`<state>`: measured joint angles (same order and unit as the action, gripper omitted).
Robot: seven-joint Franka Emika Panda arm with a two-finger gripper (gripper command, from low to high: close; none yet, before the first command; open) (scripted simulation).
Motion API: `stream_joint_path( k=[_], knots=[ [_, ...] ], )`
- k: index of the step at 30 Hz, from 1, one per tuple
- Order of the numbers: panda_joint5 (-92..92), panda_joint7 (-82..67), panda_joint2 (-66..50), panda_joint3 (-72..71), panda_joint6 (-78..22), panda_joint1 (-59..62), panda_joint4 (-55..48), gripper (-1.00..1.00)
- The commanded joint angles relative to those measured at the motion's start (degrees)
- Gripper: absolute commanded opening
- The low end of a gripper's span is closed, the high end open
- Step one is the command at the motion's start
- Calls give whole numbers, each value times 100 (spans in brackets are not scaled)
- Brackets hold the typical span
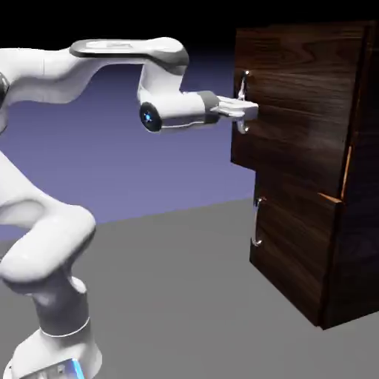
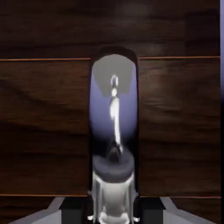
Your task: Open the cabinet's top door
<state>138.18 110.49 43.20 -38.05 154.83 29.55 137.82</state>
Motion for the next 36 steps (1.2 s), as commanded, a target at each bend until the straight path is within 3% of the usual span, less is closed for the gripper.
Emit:
stream_joint_path(
  k=[1, 10, 18, 26, 36],
  knots=[
    [-256, 108, 76, 209, -170, -169, 150, -100],
    [-2375, 932, 796, 2078, -2013, -1042, 1309, -100],
    [-4213, 1184, 914, 3733, -3965, -1089, 1597, -100],
    [-5755, 1048, 208, 5272, -5959, -1104, 1072, -100],
    [-6963, 589, -1458, 6902, -8451, -1562, -466, -100]
  ],
)
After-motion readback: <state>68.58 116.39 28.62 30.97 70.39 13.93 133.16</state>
